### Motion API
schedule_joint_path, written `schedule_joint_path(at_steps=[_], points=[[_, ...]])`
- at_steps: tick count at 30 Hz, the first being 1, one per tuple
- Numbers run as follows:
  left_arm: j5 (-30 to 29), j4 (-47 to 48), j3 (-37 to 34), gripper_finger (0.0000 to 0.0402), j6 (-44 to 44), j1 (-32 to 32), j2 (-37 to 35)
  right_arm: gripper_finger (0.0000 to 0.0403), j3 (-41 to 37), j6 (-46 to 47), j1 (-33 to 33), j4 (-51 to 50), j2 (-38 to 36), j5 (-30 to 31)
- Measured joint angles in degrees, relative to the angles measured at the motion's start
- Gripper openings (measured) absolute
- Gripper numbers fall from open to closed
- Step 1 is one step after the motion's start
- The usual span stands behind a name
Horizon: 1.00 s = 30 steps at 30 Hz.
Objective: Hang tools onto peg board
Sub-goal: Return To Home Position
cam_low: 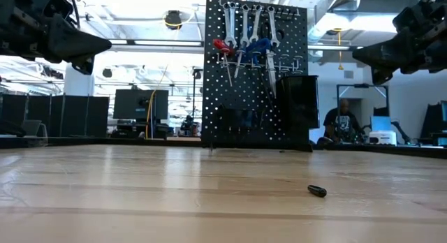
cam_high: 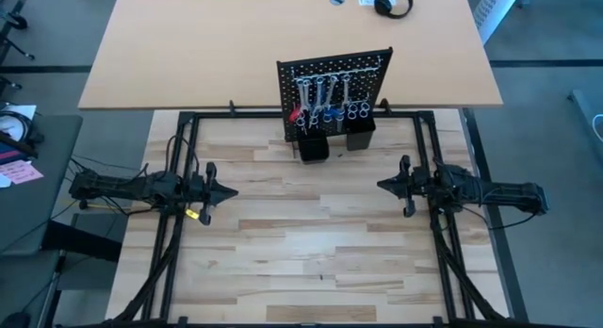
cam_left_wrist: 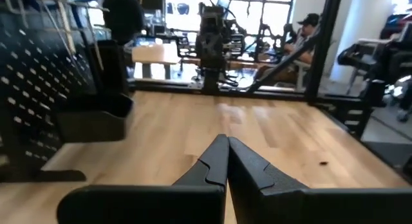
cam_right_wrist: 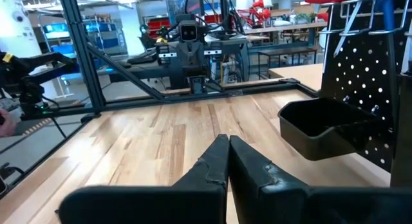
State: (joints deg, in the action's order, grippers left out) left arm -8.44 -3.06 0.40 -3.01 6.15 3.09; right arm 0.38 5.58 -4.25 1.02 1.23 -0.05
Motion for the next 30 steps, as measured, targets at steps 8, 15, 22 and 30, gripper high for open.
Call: schedule_joint_path(at_steps=[8, 15, 22, 30], points=[[-0.49, -0.10, 0.00, 0.0000, 5.17, 0.00, 0.39, 0.0016, -0.02, 0.00, 0.00, -0.07, 0.00, 0.01], [-0.49, -0.12, 0.00, 0.0000, 5.36, 0.00, 0.39, 0.0016, -0.04, 0.00, 0.00, -0.09, 0.00, 0.02], [-0.49, -0.08, 0.00, 0.0000, 5.36, 0.00, 0.39, 0.0016, -0.07, 0.00, 0.00, -0.14, 0.00, 0.02], [-0.49, -0.08, 0.00, 0.0000, 5.36, 0.00, 0.39, 0.0016, -0.07, 0.00, 0.00, -0.14, 0.00, 0.04]])
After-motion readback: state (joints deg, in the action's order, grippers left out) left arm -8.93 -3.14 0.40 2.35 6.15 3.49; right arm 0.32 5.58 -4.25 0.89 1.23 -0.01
